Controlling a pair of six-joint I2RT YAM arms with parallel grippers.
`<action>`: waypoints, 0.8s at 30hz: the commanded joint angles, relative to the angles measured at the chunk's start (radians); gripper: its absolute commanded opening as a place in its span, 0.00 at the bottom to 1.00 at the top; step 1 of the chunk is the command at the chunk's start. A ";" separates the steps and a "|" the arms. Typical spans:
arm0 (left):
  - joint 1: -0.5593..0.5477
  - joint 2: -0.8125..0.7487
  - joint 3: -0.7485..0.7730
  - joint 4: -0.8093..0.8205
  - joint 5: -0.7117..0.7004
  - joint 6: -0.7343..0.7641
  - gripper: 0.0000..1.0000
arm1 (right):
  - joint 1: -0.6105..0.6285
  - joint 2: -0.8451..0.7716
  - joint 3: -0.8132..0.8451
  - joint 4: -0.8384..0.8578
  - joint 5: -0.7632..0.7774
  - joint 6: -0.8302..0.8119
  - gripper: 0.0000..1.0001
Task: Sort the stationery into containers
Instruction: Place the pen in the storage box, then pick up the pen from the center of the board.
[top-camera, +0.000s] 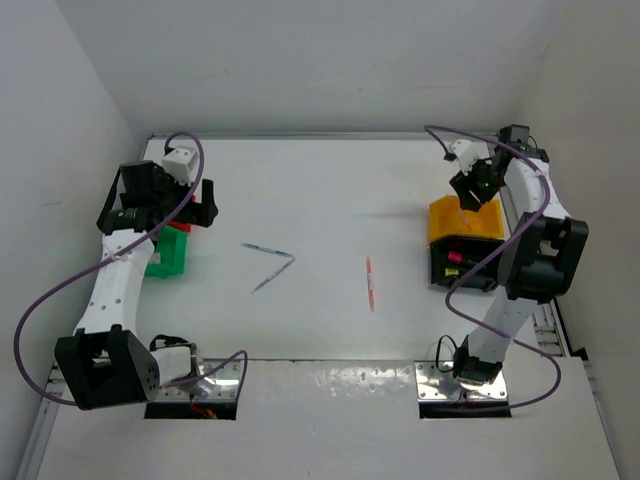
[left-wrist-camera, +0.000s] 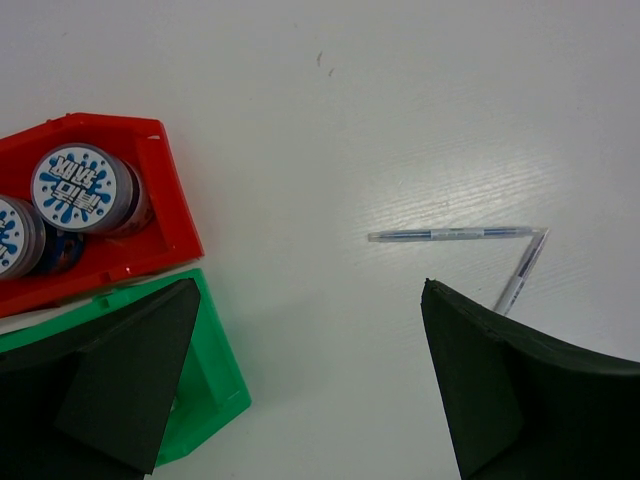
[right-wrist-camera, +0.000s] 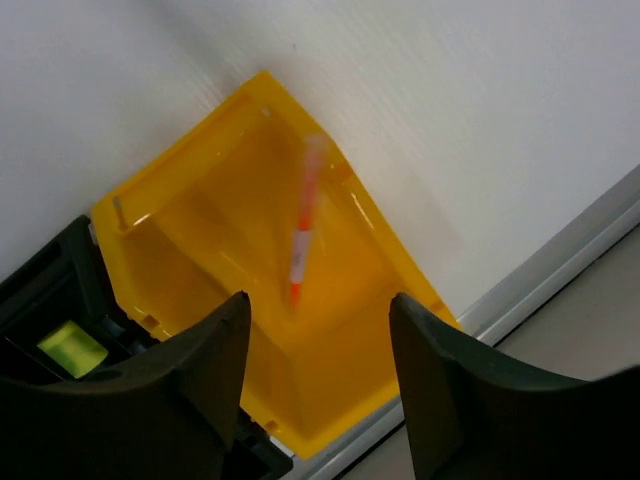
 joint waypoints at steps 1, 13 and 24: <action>-0.013 -0.002 0.018 0.038 0.006 -0.003 1.00 | 0.005 0.005 0.140 -0.100 -0.027 0.072 0.58; -0.024 -0.007 0.018 0.032 -0.017 -0.025 1.00 | 0.386 -0.244 -0.205 -0.057 -0.138 0.675 0.51; -0.022 -0.025 0.012 0.013 -0.049 0.001 1.00 | 0.617 -0.144 -0.383 0.099 0.010 1.062 0.50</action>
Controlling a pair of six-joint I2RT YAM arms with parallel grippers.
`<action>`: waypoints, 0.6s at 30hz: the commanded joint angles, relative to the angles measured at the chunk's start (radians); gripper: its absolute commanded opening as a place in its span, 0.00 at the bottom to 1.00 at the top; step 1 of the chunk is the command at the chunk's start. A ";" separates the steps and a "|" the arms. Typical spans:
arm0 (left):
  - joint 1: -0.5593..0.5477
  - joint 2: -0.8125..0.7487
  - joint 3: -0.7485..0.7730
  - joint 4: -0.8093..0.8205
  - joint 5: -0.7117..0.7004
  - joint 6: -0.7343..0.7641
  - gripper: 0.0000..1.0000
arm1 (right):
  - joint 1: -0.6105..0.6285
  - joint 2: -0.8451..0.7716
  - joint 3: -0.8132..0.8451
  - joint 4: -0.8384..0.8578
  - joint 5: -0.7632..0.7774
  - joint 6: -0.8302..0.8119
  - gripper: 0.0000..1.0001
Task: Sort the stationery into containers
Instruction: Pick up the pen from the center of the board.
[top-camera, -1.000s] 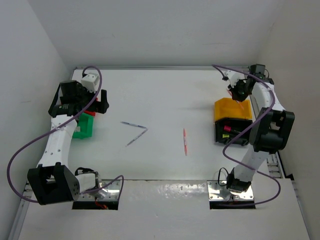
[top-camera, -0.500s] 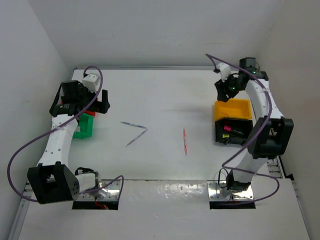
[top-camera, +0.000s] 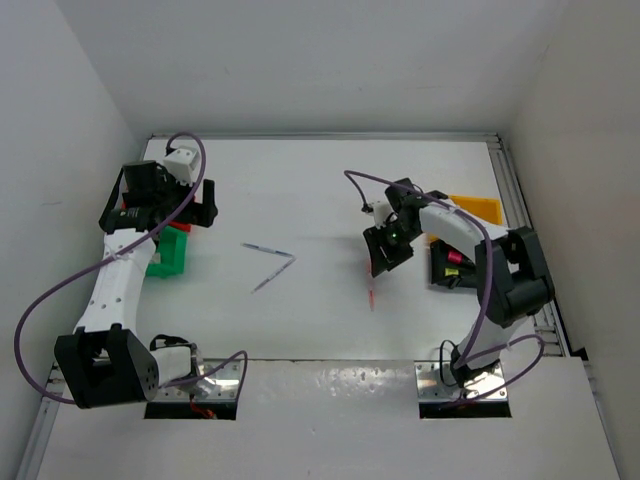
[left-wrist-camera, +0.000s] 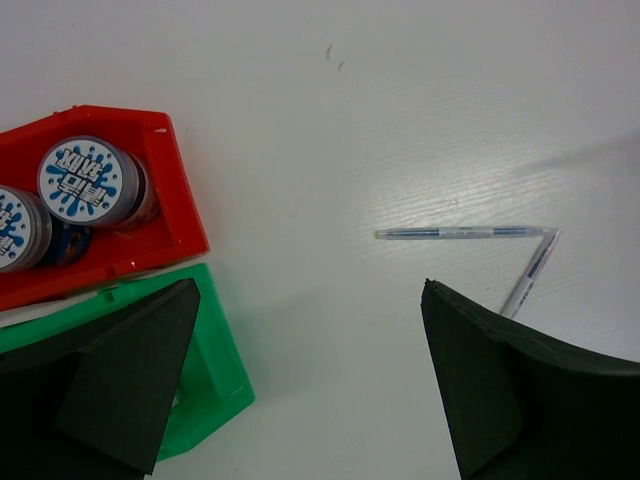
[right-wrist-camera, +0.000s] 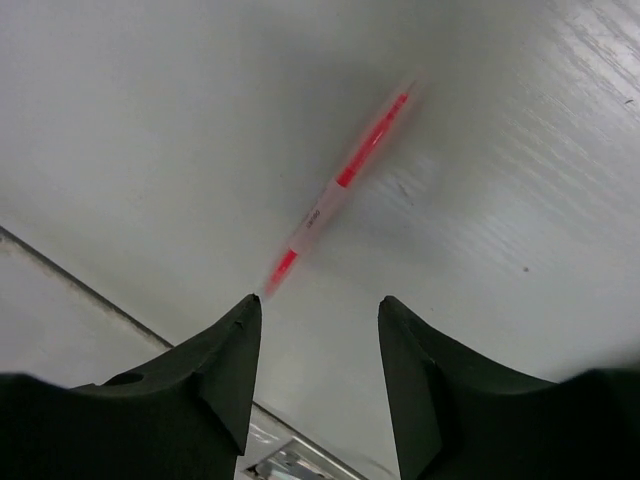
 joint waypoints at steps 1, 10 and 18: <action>-0.008 -0.032 0.010 0.014 -0.010 0.007 1.00 | 0.035 0.021 0.027 0.077 0.031 0.153 0.50; -0.008 -0.046 0.004 0.006 -0.027 0.022 1.00 | 0.134 0.115 0.008 0.132 0.158 0.219 0.49; -0.008 -0.037 0.015 0.000 -0.030 0.022 1.00 | 0.161 0.193 0.020 0.163 0.305 0.221 0.38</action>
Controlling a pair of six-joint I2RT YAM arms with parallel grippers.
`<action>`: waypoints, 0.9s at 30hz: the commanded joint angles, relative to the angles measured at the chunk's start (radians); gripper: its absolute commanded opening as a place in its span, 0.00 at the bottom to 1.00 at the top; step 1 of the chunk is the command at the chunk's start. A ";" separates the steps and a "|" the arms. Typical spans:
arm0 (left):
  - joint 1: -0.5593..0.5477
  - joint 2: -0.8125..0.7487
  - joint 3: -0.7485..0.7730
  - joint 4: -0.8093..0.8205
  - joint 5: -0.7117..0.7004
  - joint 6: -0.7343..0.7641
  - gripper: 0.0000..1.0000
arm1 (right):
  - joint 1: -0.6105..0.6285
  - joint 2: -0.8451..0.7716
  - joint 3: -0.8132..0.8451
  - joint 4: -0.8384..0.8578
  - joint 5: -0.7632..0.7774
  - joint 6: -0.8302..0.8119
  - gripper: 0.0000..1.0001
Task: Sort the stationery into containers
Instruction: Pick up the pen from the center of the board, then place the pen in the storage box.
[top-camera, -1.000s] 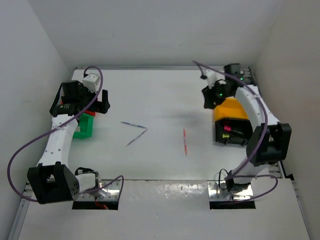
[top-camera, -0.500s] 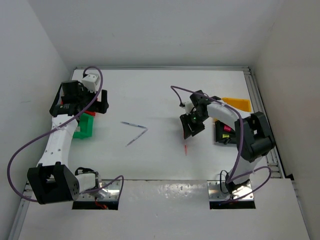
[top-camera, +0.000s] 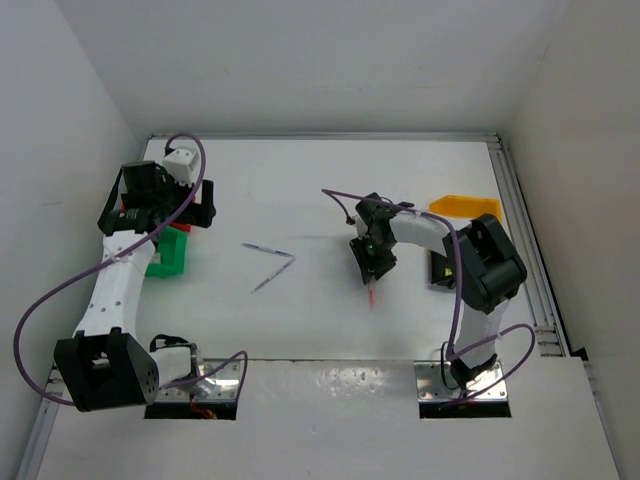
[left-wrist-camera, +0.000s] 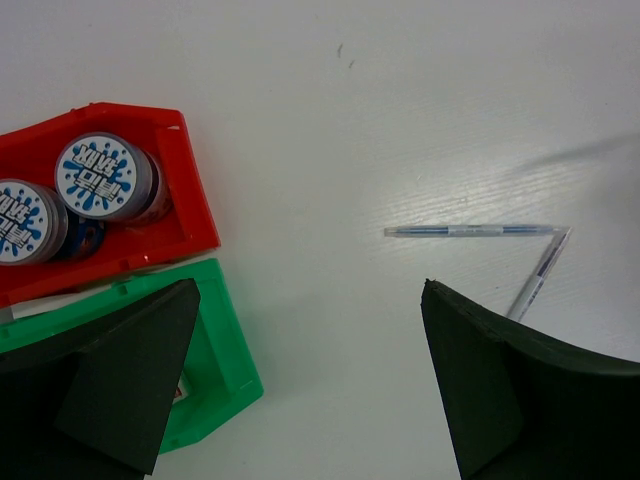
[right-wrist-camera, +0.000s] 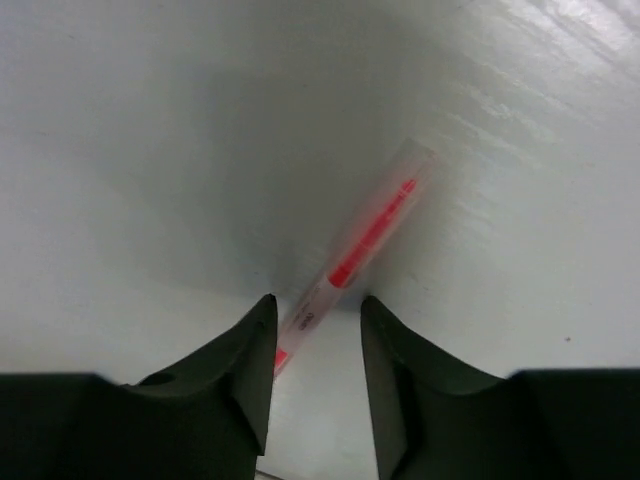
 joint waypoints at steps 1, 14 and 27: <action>-0.007 -0.022 0.020 0.005 -0.007 0.010 1.00 | 0.004 0.037 0.025 0.022 0.101 0.010 0.34; -0.008 -0.007 0.006 0.023 0.007 0.002 1.00 | -0.258 -0.090 0.334 -0.228 -0.086 -0.514 0.00; -0.010 0.003 0.015 0.025 0.014 0.001 1.00 | -0.643 -0.013 0.574 -0.255 -0.205 -1.048 0.00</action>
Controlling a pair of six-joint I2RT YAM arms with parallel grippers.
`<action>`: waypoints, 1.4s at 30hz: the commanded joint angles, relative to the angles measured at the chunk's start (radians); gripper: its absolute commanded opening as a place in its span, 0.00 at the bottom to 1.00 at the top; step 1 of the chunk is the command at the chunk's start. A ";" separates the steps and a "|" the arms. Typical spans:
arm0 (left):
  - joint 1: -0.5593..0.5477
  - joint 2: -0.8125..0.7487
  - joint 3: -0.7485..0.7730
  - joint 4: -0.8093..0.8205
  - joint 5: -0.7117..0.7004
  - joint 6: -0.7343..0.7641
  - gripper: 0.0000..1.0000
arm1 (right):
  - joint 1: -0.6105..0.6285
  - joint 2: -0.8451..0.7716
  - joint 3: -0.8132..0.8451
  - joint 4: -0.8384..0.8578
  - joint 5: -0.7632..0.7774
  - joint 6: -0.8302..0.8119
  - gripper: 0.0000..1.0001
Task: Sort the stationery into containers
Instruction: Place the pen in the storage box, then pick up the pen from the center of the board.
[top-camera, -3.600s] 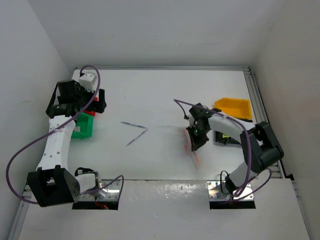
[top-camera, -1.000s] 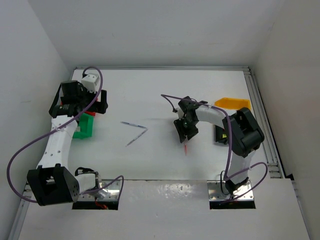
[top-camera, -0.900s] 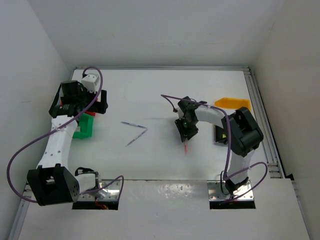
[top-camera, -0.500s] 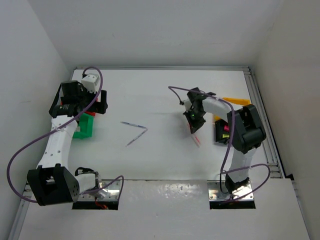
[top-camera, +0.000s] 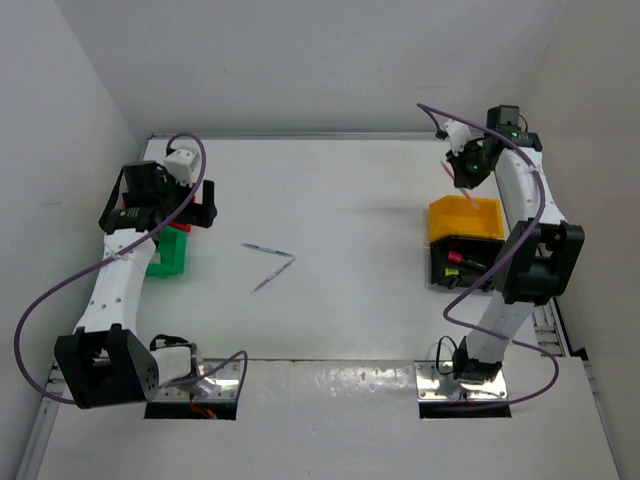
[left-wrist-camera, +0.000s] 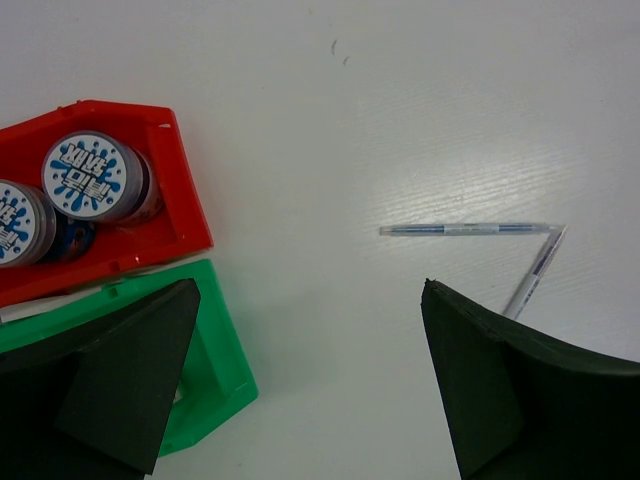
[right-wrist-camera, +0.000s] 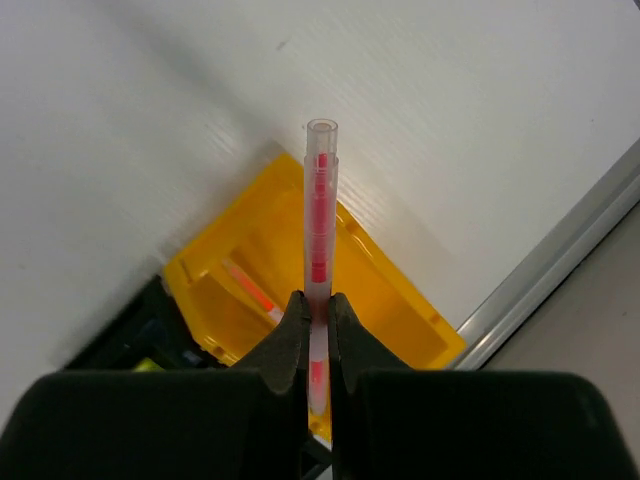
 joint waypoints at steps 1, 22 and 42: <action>-0.009 -0.010 0.015 0.025 0.000 0.003 1.00 | -0.030 0.030 0.007 -0.027 -0.060 -0.191 0.00; -0.011 0.036 0.053 0.025 -0.017 0.019 1.00 | -0.124 0.067 -0.021 -0.141 -0.060 -0.196 0.47; -0.377 0.369 0.064 -0.035 -0.028 0.154 0.71 | -0.026 -0.205 -0.292 -0.096 -0.501 0.470 0.42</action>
